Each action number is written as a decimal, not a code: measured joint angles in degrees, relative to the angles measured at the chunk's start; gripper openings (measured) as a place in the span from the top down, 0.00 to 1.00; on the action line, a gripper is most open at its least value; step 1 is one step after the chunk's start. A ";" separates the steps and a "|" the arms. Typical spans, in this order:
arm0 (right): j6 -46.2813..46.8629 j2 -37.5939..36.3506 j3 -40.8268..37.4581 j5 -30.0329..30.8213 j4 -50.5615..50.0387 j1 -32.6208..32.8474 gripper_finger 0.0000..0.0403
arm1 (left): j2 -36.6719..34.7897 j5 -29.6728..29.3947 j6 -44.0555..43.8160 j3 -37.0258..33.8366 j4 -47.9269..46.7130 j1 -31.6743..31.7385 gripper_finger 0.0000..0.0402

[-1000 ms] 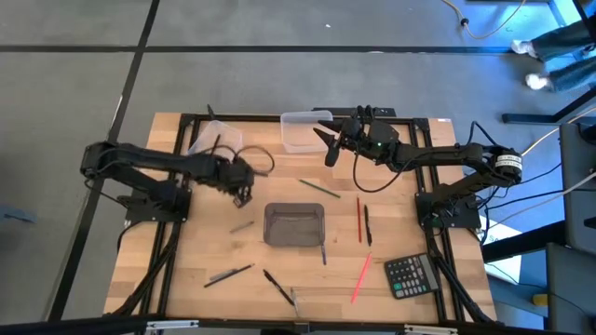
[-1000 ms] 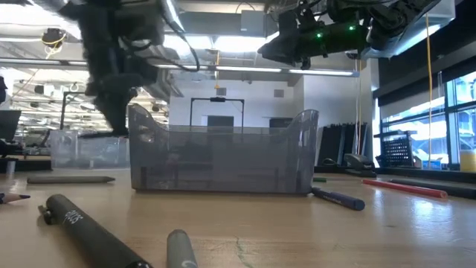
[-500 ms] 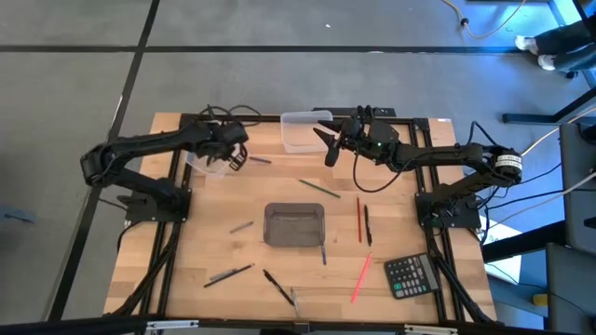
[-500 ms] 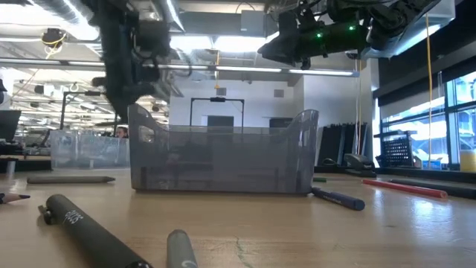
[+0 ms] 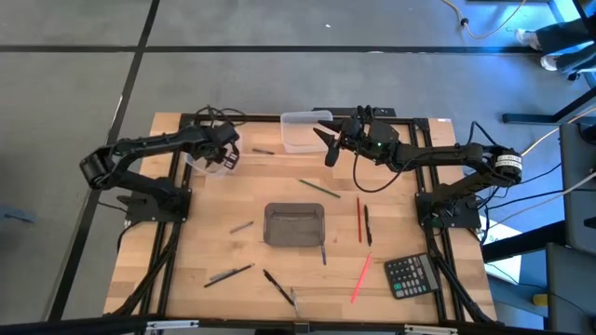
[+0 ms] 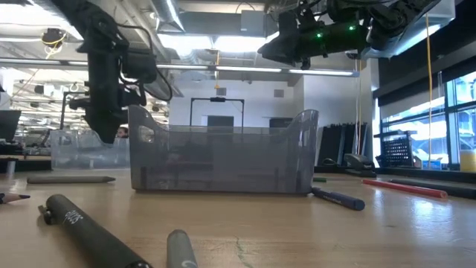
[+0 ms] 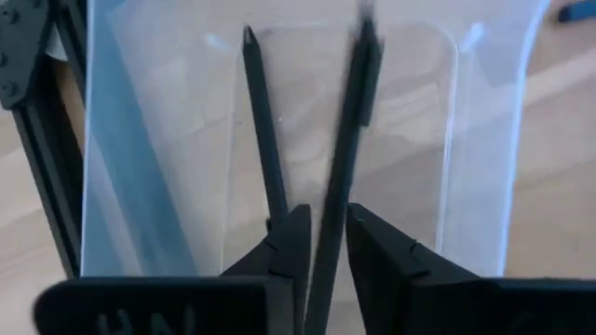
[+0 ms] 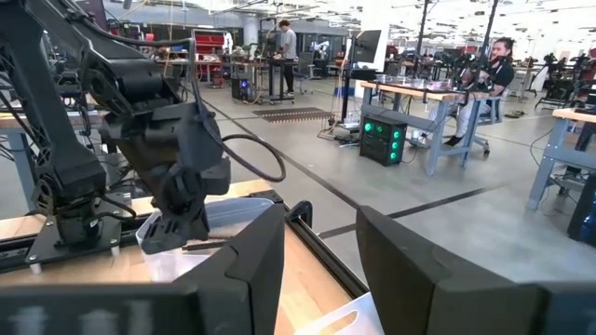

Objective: Sort crayons/erasers/pens/pencils in bins
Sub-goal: Put the black pen into the left transparent bin

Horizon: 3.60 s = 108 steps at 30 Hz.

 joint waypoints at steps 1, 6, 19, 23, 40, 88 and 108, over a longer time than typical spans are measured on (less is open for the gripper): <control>0.00 0.00 0.00 0.00 0.01 -0.01 0.65 | 0.00 -0.02 0.02 -0.12 0.68 0.35 0.82; 0.05 0.00 0.00 -0.01 -0.02 -0.02 0.65 | 0.00 -0.55 0.70 -0.19 0.83 1.69 0.73; -0.17 -0.02 0.00 -0.01 -0.04 -0.02 0.65 | -0.02 -0.19 10.27 6.48 0.66 -0.93 0.69; -0.17 -0.02 0.00 0.00 -0.02 -0.02 0.65 | -0.02 -0.01 15.24 7.05 0.86 -5.50 0.69; 5.80 0.02 0.00 -0.92 5.10 -0.02 0.65 | -0.02 3.58 11.88 7.03 3.90 -34.76 0.69; 12.40 0.62 28.72 24.63 -69.61 38.59 0.65 | 29.87 10.31 14.13 14.16 51.65 -77.85 0.74; 9.81 4.15 27.80 26.03 -70.28 38.45 0.65 | 35.74 15.76 19.04 15.33 46.75 -73.82 0.74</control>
